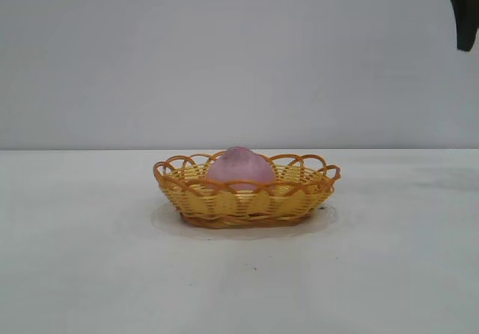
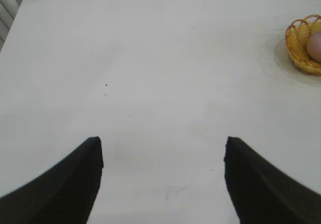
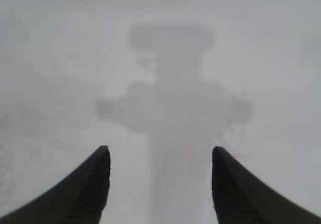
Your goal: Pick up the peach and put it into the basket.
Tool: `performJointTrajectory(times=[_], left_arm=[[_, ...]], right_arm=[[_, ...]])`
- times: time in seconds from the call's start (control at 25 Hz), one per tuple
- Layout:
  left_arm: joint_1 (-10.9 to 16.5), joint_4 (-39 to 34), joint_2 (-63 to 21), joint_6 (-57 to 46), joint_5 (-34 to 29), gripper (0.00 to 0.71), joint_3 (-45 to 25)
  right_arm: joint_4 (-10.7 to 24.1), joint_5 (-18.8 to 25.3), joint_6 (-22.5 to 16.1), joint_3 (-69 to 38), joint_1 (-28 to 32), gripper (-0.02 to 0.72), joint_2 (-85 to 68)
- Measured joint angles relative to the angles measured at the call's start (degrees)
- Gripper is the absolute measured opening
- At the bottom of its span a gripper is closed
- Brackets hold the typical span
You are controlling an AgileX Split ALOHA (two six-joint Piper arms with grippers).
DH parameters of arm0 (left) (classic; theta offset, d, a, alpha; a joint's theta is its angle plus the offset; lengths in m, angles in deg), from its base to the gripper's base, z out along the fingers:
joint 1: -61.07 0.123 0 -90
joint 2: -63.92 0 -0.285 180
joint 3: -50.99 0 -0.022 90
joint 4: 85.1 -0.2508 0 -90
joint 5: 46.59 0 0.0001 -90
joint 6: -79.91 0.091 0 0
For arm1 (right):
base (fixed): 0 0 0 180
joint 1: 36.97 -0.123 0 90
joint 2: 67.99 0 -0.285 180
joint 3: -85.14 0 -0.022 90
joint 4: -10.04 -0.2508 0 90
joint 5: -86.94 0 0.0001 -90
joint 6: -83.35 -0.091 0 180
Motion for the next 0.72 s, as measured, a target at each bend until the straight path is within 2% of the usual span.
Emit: performJointTrajectory(times=[0.28,0.72], left_arm=[[0.0,0.0,0.0,0.0,0.0,0.491,0.0],[0.0,0.0,0.0,0.0,0.0,0.491,0.0]], right_arm=[[0.61,0.4,0.0,-9.62,0.0,0.387,-13.3],[1.02,0.64,0.0,-30.58,0.0,0.387,-35.97]])
